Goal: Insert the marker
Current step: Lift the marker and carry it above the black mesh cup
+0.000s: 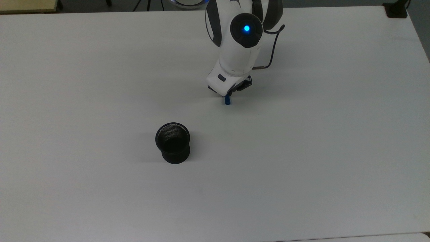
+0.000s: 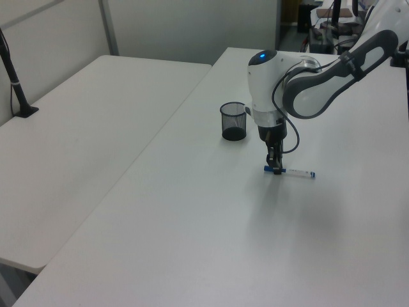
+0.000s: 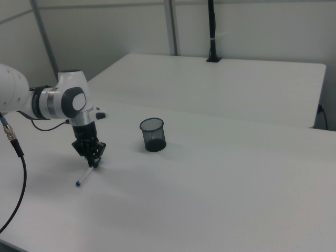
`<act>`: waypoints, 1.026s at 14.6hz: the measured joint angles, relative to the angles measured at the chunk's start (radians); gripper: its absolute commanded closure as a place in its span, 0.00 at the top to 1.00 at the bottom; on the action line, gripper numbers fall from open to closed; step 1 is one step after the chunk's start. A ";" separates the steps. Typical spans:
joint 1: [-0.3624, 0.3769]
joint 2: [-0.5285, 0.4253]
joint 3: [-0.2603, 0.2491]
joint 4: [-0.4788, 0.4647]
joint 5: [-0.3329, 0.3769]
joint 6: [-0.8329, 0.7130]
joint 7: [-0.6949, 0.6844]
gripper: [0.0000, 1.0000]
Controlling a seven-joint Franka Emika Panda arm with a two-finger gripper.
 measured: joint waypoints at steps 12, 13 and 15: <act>-0.102 -0.081 -0.020 0.153 -0.129 0.145 0.164 0.18; -0.116 -0.086 -0.024 0.170 -0.130 0.187 0.180 0.18; -0.136 -0.087 -0.037 0.184 -0.146 0.270 0.189 0.18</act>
